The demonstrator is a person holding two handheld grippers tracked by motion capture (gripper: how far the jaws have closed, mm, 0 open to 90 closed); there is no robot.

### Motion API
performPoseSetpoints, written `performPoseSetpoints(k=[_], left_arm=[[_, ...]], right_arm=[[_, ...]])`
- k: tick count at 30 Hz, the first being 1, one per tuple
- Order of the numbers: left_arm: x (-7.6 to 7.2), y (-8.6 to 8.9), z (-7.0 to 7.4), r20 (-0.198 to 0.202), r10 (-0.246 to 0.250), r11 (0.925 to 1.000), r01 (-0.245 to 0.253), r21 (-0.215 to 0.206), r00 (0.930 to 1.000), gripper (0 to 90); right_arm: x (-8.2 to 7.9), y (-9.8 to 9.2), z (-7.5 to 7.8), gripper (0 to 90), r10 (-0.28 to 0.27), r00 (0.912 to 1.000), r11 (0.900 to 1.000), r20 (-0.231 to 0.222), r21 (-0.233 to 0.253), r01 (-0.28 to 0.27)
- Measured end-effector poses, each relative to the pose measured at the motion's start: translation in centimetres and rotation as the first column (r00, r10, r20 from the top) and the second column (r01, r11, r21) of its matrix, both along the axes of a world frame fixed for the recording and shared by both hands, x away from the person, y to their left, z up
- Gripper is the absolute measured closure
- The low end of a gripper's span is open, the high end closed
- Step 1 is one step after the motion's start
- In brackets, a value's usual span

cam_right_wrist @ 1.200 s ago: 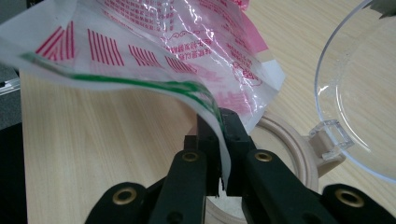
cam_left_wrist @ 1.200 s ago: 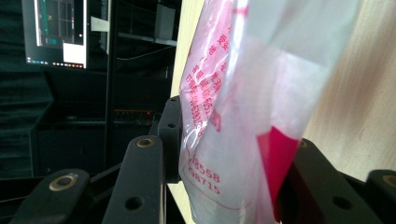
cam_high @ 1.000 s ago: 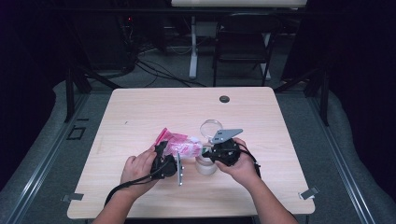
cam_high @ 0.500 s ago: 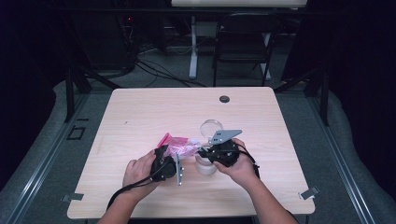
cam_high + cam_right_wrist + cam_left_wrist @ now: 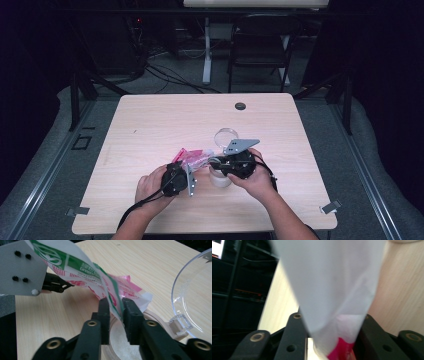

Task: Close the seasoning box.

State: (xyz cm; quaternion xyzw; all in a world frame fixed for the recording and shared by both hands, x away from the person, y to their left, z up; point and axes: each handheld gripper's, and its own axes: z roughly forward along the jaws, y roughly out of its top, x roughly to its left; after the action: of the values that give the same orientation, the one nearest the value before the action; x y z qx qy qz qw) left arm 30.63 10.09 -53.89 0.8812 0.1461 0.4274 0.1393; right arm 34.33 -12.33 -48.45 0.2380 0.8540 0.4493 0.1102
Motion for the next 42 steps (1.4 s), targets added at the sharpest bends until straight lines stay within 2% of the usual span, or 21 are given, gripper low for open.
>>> performPoseSetpoints(k=[1, 2, 3, 5, 10, 14, 16, 17, 23, 26, 28, 31, 35, 39, 40, 41, 42], left_arm=[[0.0, 0.1, 0.1, -0.014, 0.0, 0.9998, 0.001, 0.019, 0.9999, 77.0], [0.0, 0.1, 0.0, -0.02, 0.005, 1.0, -0.005, 0.004, 0.9998, 77.1], [0.0, 0.0, -0.2, -0.022, 0.008, 0.9994, -0.009, -0.033, 0.9997, 77.1], [0.1, 0.0, -0.4, -0.034, 0.009, 0.9989, -0.011, -0.046, 0.9994, 77.6], [0.2, 0.3, -0.7, -0.083, 0.019, 0.9931, -0.028, -0.113, 0.9964, 78.5], [0.3, 0.6, -1.1, -0.099, 0.027, 0.983, -0.045, -0.178, 0.9947, 79.7], [0.4, 0.7, -1.1, -0.1, 0.026, 0.984, -0.043, -0.173, 0.9947, 79.9], [0.4, 0.7, -1.2, -0.108, 0.028, 0.98, -0.049, -0.193, 0.9938, 80.0], [0.5, 0.7, -1.4, -0.135, 0.024, 0.9762, -0.052, -0.211, 0.9906, 80.6], [0.6, 0.9, -1.4, -0.153, 0.024, 0.9691, -0.061, -0.239, 0.988, 81.1], [0.8, 1.2, -1.4, -0.166, 0.029, 0.9638, -0.072, -0.257, 0.9857, 81.6], [1.0, 1.6, -1.4, -0.192, 0.039, 0.9499, -0.096, -0.297, 0.9806, 82.4], [1.3, 2.1, -1.2, -0.214, 0.043, 0.9325, -0.116, -0.342, 0.9758, 83.5], [1.5, 2.5, -1.0, -0.234, 0.046, 0.9152, -0.135, -0.38, 0.9711, 84.6], [1.6, 2.8, -0.9, -0.236, 0.047, 0.9074, -0.141, -0.396, 0.9705, 84.7], [1.6, 2.8, -0.9, -0.236, 0.047, 0.9074, -0.141, -0.396, 0.9705, 85.1], [1.7, 2.9, -0.9, -0.241, 0.047, 0.9003, -0.145, -0.41, 0.9694, 85.1]], right_arm=[[0.0, 0.0, 0.0, 73.1, -0.003, 1.0, 1.0, 0.001, 0.005, 0.003], [0.0, 0.0, 0.0, 72.1, -0.004, 1.0, 1.0, 0.001, 0.007, 0.004], [0.0, 0.0, 0.0, 71.1, -0.005, 1.0, 1.0, -0.001, 0.01, 0.005], [0.0, 0.0, 0.0, 68.6, -0.007, 1.0, 1.0, -0.001, 0.013, 0.007], [0.1, -0.2, 0.2, 64.8, -0.017, 0.9998, 0.999, 0.003, 0.036, 0.017], [0.2, -0.3, 0.2, 61.2, -0.024, 0.9997, 0.999, 0.003, 0.045, 0.024], [0.1, -0.3, 0.3, 59.3, -0.027, 0.9996, 0.998, 0.005, 0.052, 0.027], [0.1, -0.3, 0.3, 58.4, -0.029, 0.9996, 0.998, 0.005, 0.055, 0.028], [0.3, -0.8, 0.4, 54.2, -0.055, 0.9985, 0.995, 0.003, 0.085, 0.055], [0.4, -1.2, 0.6, 52.2, -0.077, 0.9971, 0.991, 0.005, 0.111, 0.075], [0.5, -1.5, 0.7, 50.8, -0.092, 0.9957, 0.987, 0.008, 0.134, 0.09], [0.7, -1.8, 0.7, 49.9, -0.104, 0.9945, 0.983, -0.009, 0.151, 0.104], [0.8, -1.9, 0.6, 49.8, -0.103, 0.9947, 0.981, -0.006, 0.163, 0.102], [0.8, -1.9, 0.6, 49.4, -0.105, 0.9944, 0.981, -0.005, 0.163, 0.105], [0.8, -1.9, 0.7, 49.5, -0.105, 0.9944, 0.982, -0.005, 0.158, 0.105], [0.8, -1.9, 0.7, 49.5, -0.105, 0.9944, 0.982, -0.005, 0.158, 0.105], [0.8, -1.9, 0.7, 49.5, -0.11, 0.9939, 0.983, -0.001, 0.15, 0.109]])
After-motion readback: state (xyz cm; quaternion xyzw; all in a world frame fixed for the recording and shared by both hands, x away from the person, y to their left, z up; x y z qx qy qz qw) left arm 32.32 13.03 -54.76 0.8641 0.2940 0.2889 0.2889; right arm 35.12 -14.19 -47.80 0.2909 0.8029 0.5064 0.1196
